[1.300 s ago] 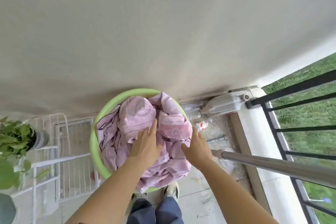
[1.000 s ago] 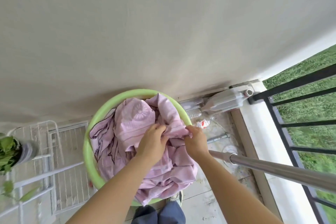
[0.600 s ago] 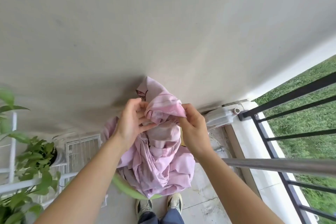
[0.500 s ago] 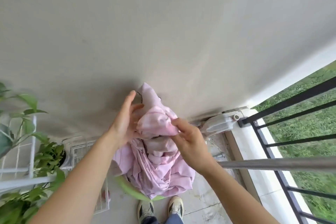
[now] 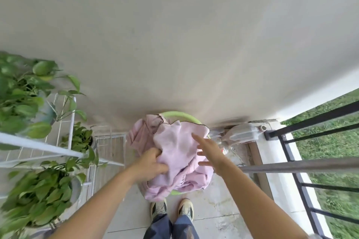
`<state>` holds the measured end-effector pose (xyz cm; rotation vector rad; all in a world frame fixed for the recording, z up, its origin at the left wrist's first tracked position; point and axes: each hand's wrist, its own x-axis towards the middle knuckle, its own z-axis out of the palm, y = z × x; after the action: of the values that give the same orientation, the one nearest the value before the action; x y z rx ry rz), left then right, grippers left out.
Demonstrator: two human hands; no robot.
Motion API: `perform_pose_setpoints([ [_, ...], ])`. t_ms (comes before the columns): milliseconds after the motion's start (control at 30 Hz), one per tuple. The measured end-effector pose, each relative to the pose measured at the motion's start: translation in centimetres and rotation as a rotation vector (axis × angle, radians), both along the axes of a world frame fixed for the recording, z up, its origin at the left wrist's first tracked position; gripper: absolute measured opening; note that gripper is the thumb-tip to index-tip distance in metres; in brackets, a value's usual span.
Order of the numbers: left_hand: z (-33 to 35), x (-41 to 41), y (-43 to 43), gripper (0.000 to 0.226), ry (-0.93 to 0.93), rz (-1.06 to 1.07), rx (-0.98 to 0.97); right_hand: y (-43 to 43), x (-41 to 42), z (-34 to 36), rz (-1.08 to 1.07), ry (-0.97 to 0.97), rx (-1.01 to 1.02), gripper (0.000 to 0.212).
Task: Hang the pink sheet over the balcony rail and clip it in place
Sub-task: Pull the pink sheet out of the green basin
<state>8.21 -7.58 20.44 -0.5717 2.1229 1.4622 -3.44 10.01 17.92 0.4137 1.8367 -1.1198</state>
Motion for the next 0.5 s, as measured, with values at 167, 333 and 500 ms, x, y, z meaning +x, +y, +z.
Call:
perform_pose_setpoints([
  [167, 0.2, 1.3, 1.1, 0.022, -0.167, -0.146, 0.113, -2.7, 1.3, -1.7, -0.037, -0.153, 0.084, 0.03],
  [333, 0.4, 2.3, -0.8, 0.047, -0.238, -0.072, 0.185, -2.0, 1.9, -2.4, -0.099, 0.015, 0.107, 0.022],
  [500, 1.2, 2.6, -1.5, 0.098, -0.155, -0.098, -0.013, 0.3, -1.1, 3.4, -0.23, 0.076, -0.43, 0.046],
])
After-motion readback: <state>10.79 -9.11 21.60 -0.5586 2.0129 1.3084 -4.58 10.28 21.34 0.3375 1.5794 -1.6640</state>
